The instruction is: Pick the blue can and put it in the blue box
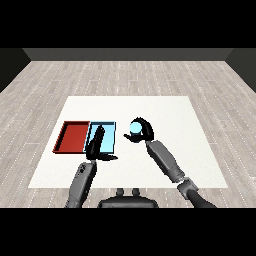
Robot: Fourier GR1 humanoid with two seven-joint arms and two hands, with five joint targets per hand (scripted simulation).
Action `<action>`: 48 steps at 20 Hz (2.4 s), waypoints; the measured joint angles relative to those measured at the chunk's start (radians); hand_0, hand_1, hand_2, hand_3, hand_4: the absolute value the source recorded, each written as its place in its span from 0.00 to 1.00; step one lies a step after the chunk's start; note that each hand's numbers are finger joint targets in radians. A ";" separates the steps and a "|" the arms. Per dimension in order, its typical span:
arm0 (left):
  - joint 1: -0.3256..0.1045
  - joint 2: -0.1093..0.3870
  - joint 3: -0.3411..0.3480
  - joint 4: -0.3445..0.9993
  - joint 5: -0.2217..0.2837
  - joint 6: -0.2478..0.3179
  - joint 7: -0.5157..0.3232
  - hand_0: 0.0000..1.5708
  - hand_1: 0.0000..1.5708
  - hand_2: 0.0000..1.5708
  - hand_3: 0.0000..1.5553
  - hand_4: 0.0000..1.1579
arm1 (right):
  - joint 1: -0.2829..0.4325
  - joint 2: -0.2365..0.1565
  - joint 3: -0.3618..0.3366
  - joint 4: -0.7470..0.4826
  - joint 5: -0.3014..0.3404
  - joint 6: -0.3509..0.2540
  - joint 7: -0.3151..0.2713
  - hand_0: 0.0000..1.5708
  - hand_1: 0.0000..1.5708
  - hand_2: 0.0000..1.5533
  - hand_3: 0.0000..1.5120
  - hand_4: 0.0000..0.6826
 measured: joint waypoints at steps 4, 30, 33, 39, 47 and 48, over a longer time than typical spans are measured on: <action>-0.036 0.000 -0.057 0.034 0.006 0.047 0.000 0.00 0.00 0.00 0.00 0.00 | 0.066 -0.011 -0.006 -0.112 0.042 0.000 0.041 0.91 0.91 0.93 0.93 0.97; -0.272 -0.001 -0.288 0.402 0.185 0.251 -0.082 0.00 0.00 0.00 0.00 0.00 | 0.164 0.078 -0.027 -0.320 0.212 0.073 0.155 0.89 0.89 0.92 0.93 0.96; -0.273 -0.001 -0.283 0.390 0.189 0.240 -0.068 0.00 0.00 0.00 0.00 0.00 | 0.170 0.083 -0.009 -0.303 0.220 0.066 0.133 0.89 0.89 0.92 0.92 0.95; -0.299 -0.001 -0.329 0.399 0.212 0.281 -0.066 0.00 0.00 0.00 0.00 0.00 | 0.166 0.087 0.032 -0.333 0.219 0.046 0.157 0.91 0.91 0.92 0.92 0.91; -0.318 -0.001 -0.354 0.406 0.239 0.283 -0.083 0.00 0.00 0.00 0.00 0.15 | 0.102 0.087 0.100 -0.291 0.194 -0.015 0.169 0.84 0.84 0.92 0.92 0.90; -0.314 -0.001 -0.361 0.409 0.235 0.287 -0.091 0.00 0.00 0.00 0.00 0.24 | 0.104 0.088 0.125 -0.285 0.183 -0.027 0.158 0.80 0.80 0.91 0.92 0.90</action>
